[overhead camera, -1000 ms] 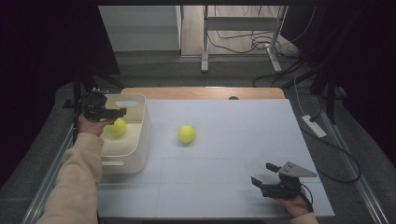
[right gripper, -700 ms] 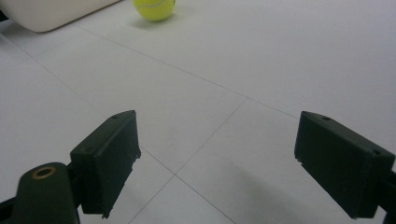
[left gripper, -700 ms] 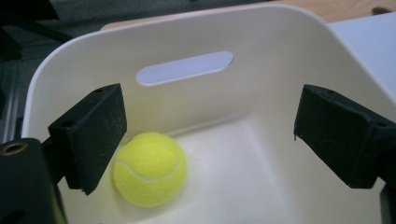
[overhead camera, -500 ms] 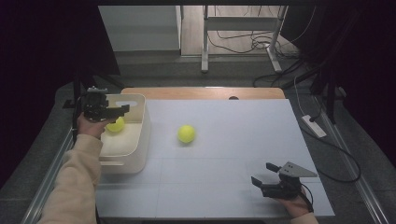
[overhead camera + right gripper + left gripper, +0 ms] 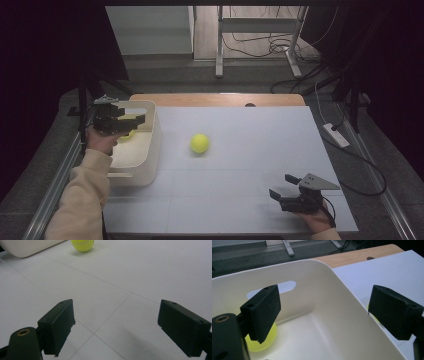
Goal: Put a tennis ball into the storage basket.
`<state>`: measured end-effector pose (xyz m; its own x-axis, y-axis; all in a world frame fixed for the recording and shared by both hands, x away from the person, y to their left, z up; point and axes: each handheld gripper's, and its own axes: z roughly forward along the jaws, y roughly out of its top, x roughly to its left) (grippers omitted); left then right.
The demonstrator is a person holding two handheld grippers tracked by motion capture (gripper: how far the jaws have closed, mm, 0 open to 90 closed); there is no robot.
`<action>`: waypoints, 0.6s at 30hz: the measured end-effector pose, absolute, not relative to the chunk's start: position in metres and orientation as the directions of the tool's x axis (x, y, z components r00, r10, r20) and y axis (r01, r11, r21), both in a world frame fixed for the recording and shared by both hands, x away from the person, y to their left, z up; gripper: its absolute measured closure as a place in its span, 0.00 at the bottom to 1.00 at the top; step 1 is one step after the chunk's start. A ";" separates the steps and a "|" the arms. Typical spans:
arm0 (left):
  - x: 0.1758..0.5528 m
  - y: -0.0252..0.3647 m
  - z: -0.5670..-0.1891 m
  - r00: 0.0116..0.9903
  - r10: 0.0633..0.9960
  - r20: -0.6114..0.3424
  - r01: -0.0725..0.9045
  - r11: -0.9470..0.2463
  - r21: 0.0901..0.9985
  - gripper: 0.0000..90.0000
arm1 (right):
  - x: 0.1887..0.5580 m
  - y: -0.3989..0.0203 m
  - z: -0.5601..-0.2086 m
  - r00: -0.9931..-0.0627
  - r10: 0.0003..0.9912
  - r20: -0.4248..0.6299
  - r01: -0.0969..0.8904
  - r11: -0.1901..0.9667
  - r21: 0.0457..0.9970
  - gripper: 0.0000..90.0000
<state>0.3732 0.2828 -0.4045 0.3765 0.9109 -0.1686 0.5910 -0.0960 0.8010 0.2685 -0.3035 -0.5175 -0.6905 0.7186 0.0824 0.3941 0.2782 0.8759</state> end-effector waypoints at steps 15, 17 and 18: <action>0.358 0.269 -0.398 0.446 0.876 -0.183 0.545 -0.104 0.832 0.14 | 0.269 -0.303 -0.517 -0.691 0.718 0.088 0.394 0.271 0.878 0.15; 0.355 0.266 -0.397 0.461 0.868 -0.183 0.536 -0.108 0.837 0.14 | 0.270 -0.303 -0.517 -0.690 0.718 0.089 0.397 0.272 0.877 0.15; 0.354 0.264 -0.397 0.468 0.865 -0.183 0.533 -0.110 0.839 0.14 | 0.270 -0.302 -0.517 -0.691 0.717 0.090 0.396 0.272 0.877 0.15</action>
